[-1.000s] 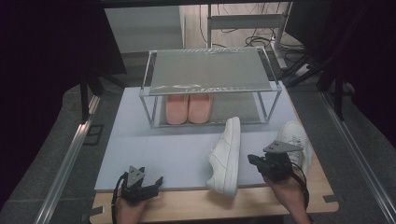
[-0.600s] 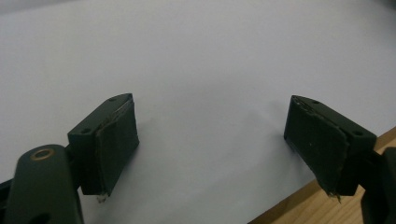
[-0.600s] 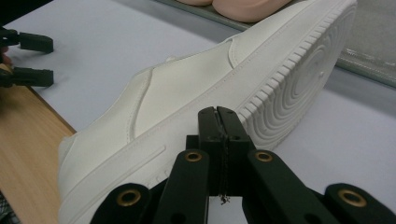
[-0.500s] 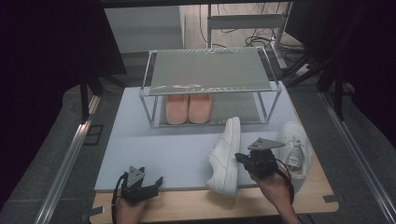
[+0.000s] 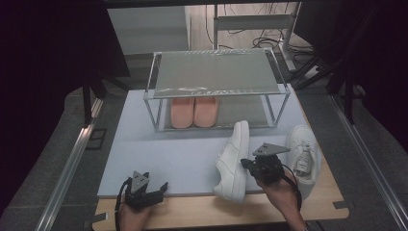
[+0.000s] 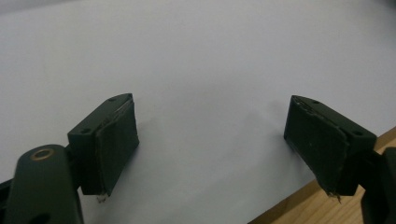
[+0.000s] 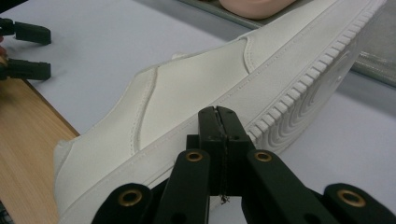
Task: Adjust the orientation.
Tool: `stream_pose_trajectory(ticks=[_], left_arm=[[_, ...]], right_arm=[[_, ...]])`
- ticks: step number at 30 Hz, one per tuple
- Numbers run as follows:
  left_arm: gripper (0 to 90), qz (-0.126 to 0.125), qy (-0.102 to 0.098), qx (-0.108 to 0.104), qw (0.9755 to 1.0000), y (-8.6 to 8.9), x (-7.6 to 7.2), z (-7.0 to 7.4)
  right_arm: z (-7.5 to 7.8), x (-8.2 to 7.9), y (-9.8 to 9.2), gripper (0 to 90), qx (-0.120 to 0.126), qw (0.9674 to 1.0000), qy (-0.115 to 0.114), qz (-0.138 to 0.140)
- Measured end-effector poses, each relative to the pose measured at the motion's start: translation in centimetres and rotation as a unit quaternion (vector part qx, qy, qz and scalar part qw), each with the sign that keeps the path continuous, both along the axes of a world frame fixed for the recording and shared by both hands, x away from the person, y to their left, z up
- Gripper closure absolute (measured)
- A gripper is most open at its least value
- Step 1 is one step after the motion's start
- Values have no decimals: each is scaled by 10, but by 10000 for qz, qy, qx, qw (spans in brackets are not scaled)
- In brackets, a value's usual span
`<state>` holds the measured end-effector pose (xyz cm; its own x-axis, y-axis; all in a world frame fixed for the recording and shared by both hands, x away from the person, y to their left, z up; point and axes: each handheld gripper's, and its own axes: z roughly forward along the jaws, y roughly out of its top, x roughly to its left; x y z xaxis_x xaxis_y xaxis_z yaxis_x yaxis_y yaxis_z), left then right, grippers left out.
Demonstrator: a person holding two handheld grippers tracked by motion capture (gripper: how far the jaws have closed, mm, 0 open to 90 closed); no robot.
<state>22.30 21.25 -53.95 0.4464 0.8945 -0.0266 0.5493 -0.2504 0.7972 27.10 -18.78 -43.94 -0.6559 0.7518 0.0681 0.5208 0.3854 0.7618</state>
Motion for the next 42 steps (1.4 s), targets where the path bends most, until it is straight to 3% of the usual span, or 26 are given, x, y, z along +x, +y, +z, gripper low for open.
stream_pose_trajectory(ticks=[15,26,31,33,35,42], left_arm=[[170,-7,3,9,10000,0,0,0],[169,-1,6,10,10000,0,0,0],[168,-1,6,13,10000,0,0,0],[168,-1,8,11,10000,0,0,0],[168,-1,8,10,10000,0,0,0],[167,2,8,12,10000,0,0,0]], right_arm=[[0,-11,-17,900,-92,9996,-24,-250],[-3,-18,-37,900,-355,9969,123,-689],[-3,-18,-39,900,-369,9965,158,-729],[-7,-16,-37,900,-757,9928,43,-927],[-8,-16,-41,900,-573,9939,134,-931],[-9,-15,-42,900,-777,9910,172,-1078]])
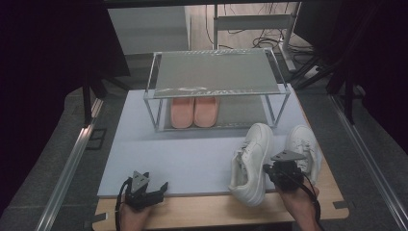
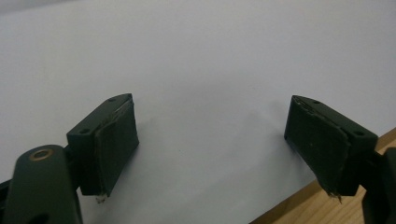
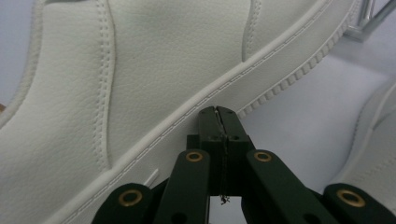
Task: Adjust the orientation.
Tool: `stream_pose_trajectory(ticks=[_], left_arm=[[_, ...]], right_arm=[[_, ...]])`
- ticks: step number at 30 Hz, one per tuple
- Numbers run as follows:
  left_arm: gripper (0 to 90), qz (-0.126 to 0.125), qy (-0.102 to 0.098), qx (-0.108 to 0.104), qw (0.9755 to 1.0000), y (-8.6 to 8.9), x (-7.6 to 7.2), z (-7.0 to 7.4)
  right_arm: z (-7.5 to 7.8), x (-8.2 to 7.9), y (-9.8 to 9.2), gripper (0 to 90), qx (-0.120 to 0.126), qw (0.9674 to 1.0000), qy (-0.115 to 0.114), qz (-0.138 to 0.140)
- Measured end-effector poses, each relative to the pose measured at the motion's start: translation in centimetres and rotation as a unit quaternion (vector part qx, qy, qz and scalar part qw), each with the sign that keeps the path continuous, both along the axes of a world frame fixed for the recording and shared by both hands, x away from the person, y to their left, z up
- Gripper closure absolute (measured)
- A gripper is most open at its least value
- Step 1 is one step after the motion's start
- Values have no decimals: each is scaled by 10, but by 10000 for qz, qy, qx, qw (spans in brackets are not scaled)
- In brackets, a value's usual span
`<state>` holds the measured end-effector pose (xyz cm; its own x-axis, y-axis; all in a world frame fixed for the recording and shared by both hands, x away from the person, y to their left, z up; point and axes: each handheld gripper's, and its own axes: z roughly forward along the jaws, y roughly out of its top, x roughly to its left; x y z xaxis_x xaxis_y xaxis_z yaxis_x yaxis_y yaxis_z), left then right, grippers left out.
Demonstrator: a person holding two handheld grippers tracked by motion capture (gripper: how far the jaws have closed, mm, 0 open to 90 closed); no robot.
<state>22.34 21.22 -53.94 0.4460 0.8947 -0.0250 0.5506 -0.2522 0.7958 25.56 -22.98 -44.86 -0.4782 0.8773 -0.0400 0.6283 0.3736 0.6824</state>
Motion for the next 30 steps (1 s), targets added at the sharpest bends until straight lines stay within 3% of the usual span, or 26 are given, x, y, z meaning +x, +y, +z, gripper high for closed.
stream_pose_trajectory(ticks=[4,7,10,16,21,24,30], left_arm=[[166,2,2,-1,10000,0,0,0],[166,2,0,0,10000,0,0,0],[166,1,3,-1,10000,0,0,0],[166,0,3,-2,10000,0,0,0],[166,0,5,-7,10000,0,0,0],[164,-8,5,-2,10000,0,0,0],[163,-10,6,-7,10000,0,0,0]], right_arm=[[-4,2,-4,900,-19,9999,28,-112],[-7,5,-2,900,-217,9995,30,-208],[-9,7,4,900,-513,9983,-4,-280],[-15,13,20,900,-652,9976,6,-254],[-43,23,40,900,-704,9967,398,-47],[-53,27,47,900,-569,9979,310,-60],[-48,25,40,900,-259,9992,292,18]])
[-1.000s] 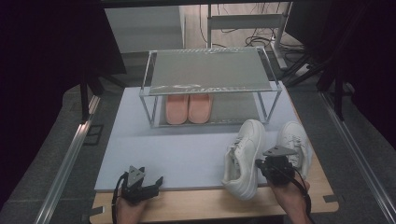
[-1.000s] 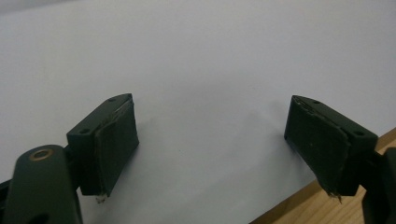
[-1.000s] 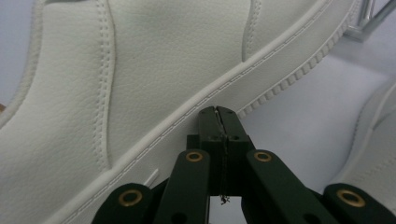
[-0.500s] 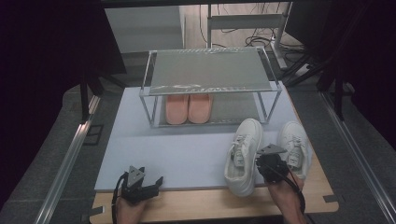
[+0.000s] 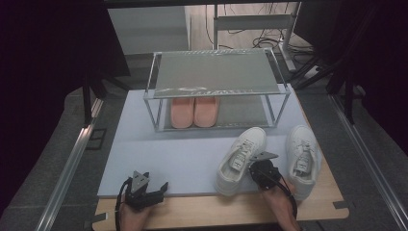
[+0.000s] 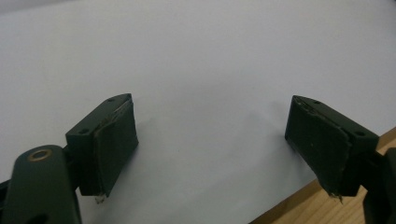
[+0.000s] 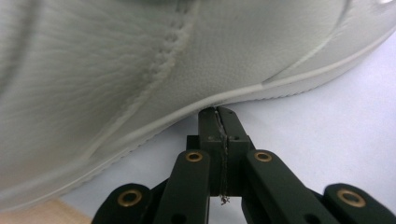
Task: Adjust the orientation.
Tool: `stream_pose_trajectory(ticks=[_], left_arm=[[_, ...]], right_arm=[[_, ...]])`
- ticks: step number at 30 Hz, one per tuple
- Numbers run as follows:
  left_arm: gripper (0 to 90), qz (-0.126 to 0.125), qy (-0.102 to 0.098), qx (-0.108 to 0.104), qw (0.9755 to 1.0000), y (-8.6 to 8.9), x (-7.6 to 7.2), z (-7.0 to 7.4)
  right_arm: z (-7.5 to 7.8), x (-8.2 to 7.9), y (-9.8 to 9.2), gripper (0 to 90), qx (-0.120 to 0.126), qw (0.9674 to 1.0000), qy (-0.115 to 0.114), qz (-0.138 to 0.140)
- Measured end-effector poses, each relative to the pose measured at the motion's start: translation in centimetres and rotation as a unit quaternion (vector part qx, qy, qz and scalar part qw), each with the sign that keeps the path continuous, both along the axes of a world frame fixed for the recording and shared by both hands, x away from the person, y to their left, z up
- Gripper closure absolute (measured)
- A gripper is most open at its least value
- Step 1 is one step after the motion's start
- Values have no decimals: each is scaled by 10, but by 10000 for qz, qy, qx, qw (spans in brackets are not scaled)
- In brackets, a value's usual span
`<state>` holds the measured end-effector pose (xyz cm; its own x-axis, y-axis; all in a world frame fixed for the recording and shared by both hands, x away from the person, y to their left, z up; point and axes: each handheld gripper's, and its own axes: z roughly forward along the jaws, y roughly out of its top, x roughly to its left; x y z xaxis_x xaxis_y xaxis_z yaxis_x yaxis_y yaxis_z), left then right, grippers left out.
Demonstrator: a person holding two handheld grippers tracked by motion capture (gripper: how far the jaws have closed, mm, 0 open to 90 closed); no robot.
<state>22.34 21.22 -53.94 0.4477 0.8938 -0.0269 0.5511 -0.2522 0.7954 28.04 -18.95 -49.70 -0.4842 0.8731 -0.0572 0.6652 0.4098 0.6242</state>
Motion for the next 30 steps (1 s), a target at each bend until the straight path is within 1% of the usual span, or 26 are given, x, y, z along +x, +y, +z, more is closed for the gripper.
stream_pose_trajectory(ticks=[4,8,14,21,23,27,30], left_arm=[[163,2,0,5,10000,0,0,0],[163,0,-1,5,10000,0,0,0],[163,1,-1,6,10000,0,0,0],[163,0,-2,7,10000,0,0,0],[163,1,-2,9,10000,0,0,0],[163,2,-3,8,10000,0,0,0],[163,2,-3,6,10000,0,0,0]], right_arm=[[9,-6,-7,899,297,9995,-112,89],[15,-11,-9,898,467,9985,-219,179],[19,-17,-11,893,657,9970,-277,306],[33,-27,-14,874,898,9939,-378,516],[38,-30,-14,872,988,9925,-411,585],[47,-36,-11,872,1097,9904,-444,714],[52,-38,-8,875,1211,9882,-450,821]])
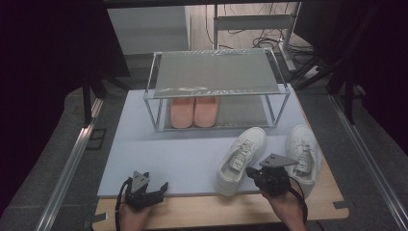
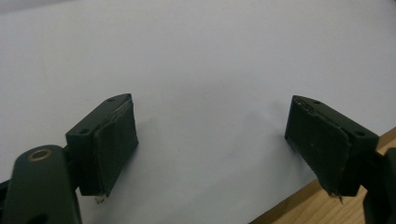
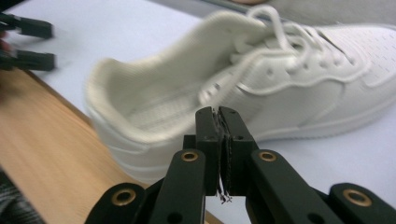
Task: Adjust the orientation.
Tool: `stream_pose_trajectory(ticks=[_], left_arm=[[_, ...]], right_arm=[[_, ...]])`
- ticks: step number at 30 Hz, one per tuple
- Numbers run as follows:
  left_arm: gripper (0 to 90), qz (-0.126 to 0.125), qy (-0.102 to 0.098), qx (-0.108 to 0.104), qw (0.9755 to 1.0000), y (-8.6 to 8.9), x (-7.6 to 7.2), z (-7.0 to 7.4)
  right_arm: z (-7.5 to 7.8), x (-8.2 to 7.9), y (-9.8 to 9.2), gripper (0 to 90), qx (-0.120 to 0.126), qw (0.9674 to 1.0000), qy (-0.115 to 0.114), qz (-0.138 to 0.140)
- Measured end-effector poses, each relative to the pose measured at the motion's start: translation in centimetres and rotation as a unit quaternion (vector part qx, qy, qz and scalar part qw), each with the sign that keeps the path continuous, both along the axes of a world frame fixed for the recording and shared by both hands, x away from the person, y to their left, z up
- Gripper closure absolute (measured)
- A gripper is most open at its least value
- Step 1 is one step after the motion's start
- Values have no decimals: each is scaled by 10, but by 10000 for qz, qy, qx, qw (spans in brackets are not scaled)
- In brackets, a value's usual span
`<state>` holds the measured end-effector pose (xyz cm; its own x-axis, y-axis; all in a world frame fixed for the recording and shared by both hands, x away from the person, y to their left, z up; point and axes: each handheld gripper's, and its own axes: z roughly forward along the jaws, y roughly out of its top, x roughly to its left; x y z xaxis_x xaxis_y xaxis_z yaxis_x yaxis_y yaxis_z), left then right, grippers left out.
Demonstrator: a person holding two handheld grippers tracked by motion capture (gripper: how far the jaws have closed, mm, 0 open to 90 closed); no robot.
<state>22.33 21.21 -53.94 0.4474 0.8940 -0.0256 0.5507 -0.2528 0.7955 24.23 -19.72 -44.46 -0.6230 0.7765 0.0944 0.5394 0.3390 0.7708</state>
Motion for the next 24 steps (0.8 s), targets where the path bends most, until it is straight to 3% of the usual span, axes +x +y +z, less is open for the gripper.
stream_pose_trajectory(ticks=[12,16,19,24], left_arm=[[163,0,1,2,10000,0,0,0],[163,0,1,1,10000,0,0,0],[163,-1,1,1,10000,0,0,0],[163,-2,0,1,10000,0,0,0]], right_arm=[[-1,3,21,896,217,9991,99,357],[-8,5,26,898,114,9991,156,383],[-10,6,24,900,189,9989,204,380],[-10,4,19,900,80,9992,181,348]])
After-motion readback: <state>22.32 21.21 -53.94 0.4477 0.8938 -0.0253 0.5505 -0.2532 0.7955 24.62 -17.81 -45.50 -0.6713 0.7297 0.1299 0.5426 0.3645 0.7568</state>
